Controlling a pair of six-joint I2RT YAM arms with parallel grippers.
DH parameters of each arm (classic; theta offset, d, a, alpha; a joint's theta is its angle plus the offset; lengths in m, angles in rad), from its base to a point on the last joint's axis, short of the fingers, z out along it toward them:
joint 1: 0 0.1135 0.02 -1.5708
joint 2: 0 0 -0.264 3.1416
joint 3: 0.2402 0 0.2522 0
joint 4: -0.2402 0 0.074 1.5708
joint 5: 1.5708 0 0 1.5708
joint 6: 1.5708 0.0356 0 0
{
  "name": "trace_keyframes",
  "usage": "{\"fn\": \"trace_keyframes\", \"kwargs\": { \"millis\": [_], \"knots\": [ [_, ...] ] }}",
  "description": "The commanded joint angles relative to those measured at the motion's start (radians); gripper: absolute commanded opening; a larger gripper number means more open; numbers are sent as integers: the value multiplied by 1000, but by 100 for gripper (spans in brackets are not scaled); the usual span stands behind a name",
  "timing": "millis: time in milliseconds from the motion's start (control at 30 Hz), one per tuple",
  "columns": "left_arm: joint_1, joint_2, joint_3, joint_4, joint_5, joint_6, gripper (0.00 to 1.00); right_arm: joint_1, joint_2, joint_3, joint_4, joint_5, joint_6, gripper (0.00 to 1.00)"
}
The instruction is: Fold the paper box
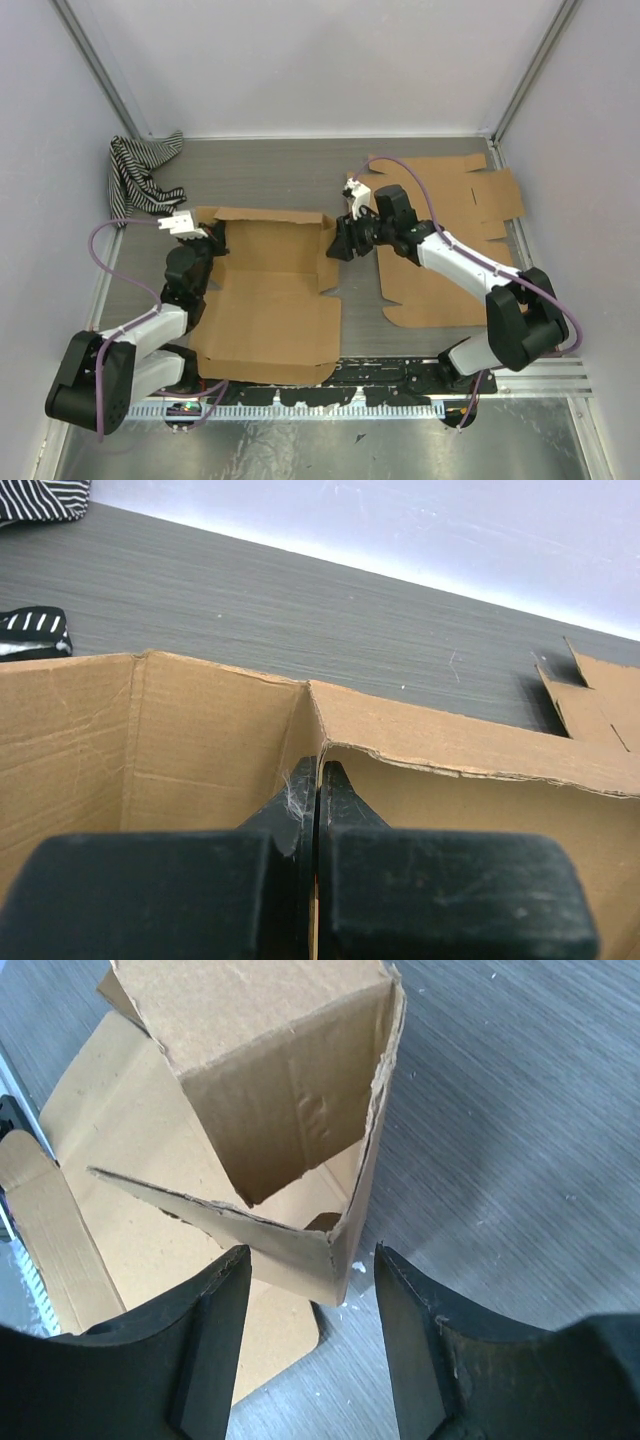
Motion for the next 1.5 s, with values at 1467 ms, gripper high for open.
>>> {"fn": "trace_keyframes", "kwargs": {
  "millis": [1467],
  "knots": [
    [-30,-55,-52,133,22,53,0,381,17,55,6,765,262,61]
  ]
}}
